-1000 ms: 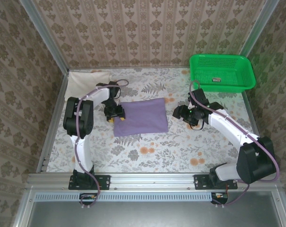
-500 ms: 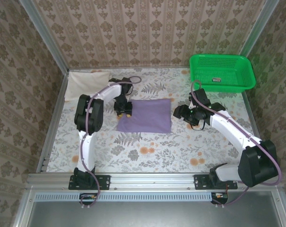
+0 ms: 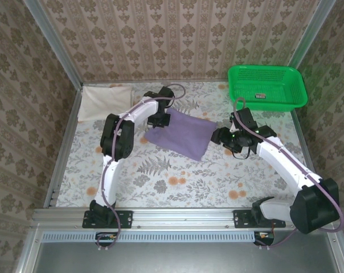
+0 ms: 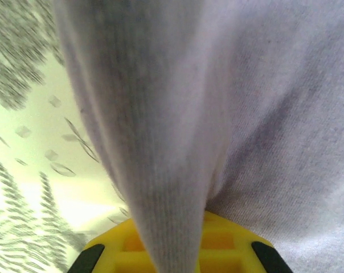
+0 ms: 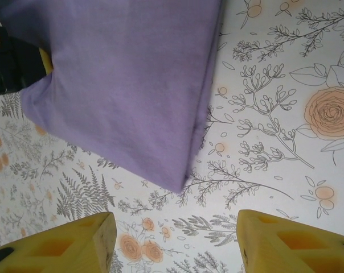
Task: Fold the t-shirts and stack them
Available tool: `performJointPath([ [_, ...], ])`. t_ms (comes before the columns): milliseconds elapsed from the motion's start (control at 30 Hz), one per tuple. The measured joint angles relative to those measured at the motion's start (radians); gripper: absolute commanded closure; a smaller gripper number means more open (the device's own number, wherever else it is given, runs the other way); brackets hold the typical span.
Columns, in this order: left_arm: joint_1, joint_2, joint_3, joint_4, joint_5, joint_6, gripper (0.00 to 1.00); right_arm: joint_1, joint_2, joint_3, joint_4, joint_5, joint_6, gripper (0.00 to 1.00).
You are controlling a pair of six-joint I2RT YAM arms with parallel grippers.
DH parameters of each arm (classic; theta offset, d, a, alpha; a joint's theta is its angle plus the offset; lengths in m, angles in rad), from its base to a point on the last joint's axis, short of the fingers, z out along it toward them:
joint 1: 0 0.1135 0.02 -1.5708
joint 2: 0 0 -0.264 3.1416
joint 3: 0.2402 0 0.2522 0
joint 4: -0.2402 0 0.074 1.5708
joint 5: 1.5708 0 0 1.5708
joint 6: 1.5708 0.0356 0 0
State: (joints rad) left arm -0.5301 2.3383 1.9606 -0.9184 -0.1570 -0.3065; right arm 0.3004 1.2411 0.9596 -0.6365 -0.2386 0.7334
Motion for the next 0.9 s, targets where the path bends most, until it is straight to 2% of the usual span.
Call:
performJointPath([
  [200,0.012,0.075,0.171,-0.071,-0.172,0.117,1.00,0.000,-0.024,0.000,-0.031,0.000,0.003,0.43],
  [400,0.022,0.079,0.266,-0.107,-0.293,0.242,1.00,0.000,-0.062,0.000,-0.077,-0.001,0.003,0.44],
  [633,0.066,0.079,0.348,-0.134,-0.343,0.346,1.00,0.002,-0.076,0.001,-0.115,-0.001,0.004,0.46],
  [900,0.184,0.048,0.414,-0.144,-0.343,0.444,1.00,0.002,-0.076,0.021,-0.150,-0.001,0.003,0.46],
])
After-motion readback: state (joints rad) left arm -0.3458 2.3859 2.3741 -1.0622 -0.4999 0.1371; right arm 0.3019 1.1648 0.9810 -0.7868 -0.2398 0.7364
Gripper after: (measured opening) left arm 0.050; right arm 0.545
